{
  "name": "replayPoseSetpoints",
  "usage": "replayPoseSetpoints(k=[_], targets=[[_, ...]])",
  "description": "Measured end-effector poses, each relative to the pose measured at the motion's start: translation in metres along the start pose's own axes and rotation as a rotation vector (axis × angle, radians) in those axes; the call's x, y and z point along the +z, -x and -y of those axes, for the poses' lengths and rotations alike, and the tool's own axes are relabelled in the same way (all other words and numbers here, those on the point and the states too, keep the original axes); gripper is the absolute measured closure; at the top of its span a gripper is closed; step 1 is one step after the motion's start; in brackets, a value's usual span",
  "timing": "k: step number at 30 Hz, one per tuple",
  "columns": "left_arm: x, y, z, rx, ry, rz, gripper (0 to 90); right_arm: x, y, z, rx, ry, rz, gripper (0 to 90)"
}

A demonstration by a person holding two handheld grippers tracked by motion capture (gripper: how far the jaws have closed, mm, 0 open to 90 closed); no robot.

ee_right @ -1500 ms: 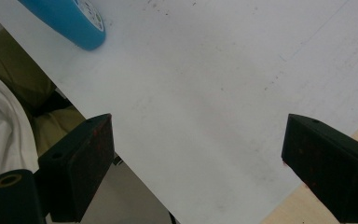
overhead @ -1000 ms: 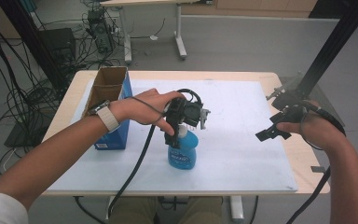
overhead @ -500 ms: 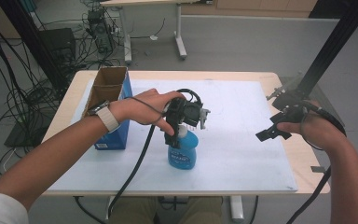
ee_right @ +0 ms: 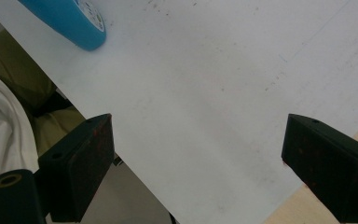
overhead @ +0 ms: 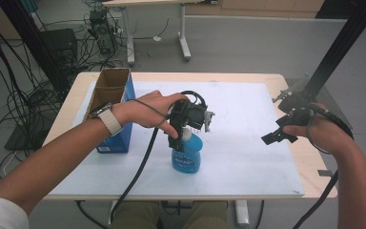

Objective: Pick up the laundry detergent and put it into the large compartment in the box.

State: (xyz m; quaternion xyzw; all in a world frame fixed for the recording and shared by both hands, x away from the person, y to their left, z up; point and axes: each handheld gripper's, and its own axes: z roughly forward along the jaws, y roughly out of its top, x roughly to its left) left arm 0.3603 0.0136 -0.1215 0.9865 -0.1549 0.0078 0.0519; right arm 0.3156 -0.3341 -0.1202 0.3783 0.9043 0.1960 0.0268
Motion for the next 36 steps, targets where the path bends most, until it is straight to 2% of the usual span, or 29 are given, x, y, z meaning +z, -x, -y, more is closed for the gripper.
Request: replayPoseSetpoints(k=[36], targets=[[0.0013, 0.0005, 0.0010, 0.001, 0.008, 0.000, 9.9, 0.0009, 0.0009, -0.0005, -0.002, 0.000, -0.003, 9.3]])
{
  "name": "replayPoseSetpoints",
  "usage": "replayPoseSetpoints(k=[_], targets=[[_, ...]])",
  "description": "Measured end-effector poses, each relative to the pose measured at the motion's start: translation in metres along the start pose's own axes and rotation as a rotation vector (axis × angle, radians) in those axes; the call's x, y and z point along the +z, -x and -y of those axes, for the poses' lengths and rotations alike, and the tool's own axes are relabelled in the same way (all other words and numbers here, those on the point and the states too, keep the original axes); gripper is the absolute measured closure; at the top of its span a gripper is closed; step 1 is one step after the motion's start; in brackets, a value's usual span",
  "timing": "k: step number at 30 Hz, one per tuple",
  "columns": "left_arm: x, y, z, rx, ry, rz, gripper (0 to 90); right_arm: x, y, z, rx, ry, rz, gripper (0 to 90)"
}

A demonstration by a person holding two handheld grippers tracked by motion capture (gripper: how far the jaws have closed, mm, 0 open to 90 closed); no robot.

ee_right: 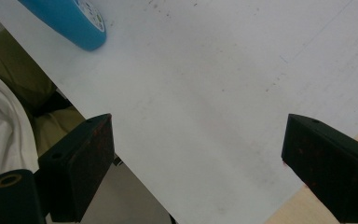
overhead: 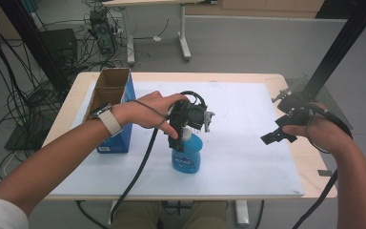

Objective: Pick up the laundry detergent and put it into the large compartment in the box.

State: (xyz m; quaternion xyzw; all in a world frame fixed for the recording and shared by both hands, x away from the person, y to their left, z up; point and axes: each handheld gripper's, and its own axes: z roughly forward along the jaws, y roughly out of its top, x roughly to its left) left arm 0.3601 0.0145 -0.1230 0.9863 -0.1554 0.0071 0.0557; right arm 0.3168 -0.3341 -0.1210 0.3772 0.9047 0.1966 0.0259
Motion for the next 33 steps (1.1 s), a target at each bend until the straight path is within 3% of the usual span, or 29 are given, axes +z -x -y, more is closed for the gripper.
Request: replayPoseSetpoints(k=[33], targets=[[0.016, -0.002, -0.002, 0.003, -0.009, 0.013, 10.1, 0.004, 0.002, 0.003, 0.003, 0.000, -0.007, 9.3]])
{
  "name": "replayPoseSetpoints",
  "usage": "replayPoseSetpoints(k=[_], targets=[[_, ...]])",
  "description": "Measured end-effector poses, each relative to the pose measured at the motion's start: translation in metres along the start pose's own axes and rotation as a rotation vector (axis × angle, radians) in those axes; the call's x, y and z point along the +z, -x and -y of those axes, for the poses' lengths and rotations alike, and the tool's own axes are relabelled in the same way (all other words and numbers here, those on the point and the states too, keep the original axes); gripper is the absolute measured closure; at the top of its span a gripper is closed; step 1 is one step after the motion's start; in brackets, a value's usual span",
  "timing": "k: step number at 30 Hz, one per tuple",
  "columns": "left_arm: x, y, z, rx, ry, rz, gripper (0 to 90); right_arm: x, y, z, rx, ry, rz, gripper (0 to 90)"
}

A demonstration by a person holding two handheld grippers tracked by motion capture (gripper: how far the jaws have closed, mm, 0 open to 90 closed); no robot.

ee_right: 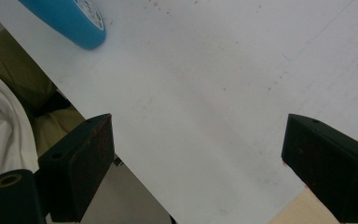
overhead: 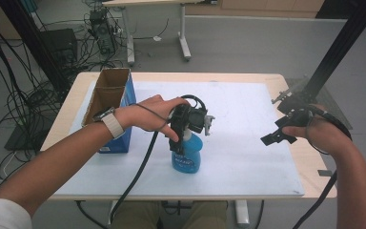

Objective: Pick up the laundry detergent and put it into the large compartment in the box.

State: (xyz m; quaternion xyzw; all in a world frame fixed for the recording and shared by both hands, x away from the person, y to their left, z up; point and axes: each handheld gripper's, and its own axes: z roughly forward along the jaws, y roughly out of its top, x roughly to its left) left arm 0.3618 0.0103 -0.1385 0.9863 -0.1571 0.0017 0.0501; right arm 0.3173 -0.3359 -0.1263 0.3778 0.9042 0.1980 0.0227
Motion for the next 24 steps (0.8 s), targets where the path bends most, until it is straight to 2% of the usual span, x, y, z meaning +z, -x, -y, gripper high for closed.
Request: replayPoseSetpoints(k=[24], targets=[[0.017, 0.001, -0.006, 0.007, -0.023, 0.002, 14.5, 0.004, 0.002, 0.007, 0.010, 0.004, -0.006, 9.4]])
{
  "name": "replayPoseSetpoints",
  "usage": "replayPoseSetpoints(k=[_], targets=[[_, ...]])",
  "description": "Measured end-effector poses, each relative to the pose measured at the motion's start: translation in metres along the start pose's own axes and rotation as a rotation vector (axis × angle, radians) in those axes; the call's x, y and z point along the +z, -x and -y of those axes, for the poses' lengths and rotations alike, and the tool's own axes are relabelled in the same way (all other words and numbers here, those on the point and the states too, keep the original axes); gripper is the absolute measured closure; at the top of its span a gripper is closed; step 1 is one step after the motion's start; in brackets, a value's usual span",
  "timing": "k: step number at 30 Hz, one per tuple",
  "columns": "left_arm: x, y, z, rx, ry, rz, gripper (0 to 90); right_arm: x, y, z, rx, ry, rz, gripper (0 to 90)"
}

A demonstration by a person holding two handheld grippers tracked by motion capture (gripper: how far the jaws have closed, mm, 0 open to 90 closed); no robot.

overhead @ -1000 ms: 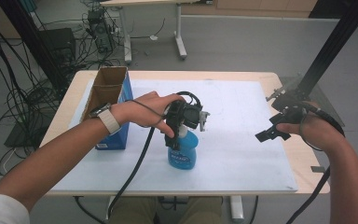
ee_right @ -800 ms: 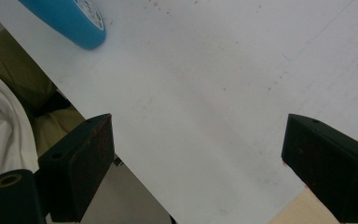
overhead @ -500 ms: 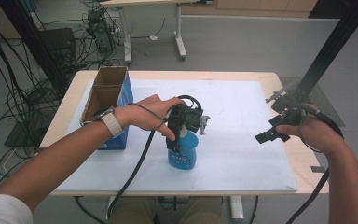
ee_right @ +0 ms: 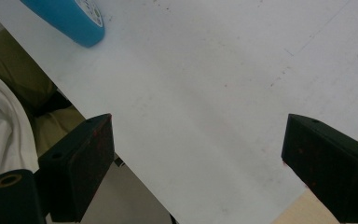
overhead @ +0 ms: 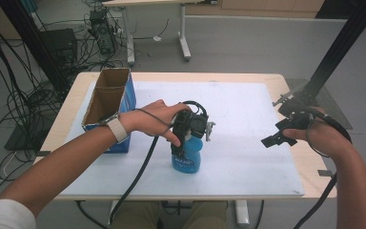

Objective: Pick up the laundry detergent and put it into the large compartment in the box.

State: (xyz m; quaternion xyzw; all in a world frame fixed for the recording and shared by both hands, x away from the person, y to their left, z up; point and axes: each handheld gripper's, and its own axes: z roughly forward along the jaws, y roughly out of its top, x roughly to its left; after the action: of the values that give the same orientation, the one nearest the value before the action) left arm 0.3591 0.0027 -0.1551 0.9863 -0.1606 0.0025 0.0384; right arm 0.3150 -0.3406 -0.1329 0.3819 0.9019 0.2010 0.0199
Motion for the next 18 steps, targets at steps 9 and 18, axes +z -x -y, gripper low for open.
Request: replayPoseSetpoints(k=[9, 18], targets=[[0.0011, 0.0016, -0.0014, 0.007, -0.005, -0.008, 19.7, 0.0006, 0.0003, 0.0004, -0.005, 0.003, -0.002, 9.3], [0.0014, 0.0025, -0.0022, 0.013, -0.009, -0.012, 23.8, 0.0003, 0.0003, 0.0012, -0.003, 0.003, -0.001, 9.3]])
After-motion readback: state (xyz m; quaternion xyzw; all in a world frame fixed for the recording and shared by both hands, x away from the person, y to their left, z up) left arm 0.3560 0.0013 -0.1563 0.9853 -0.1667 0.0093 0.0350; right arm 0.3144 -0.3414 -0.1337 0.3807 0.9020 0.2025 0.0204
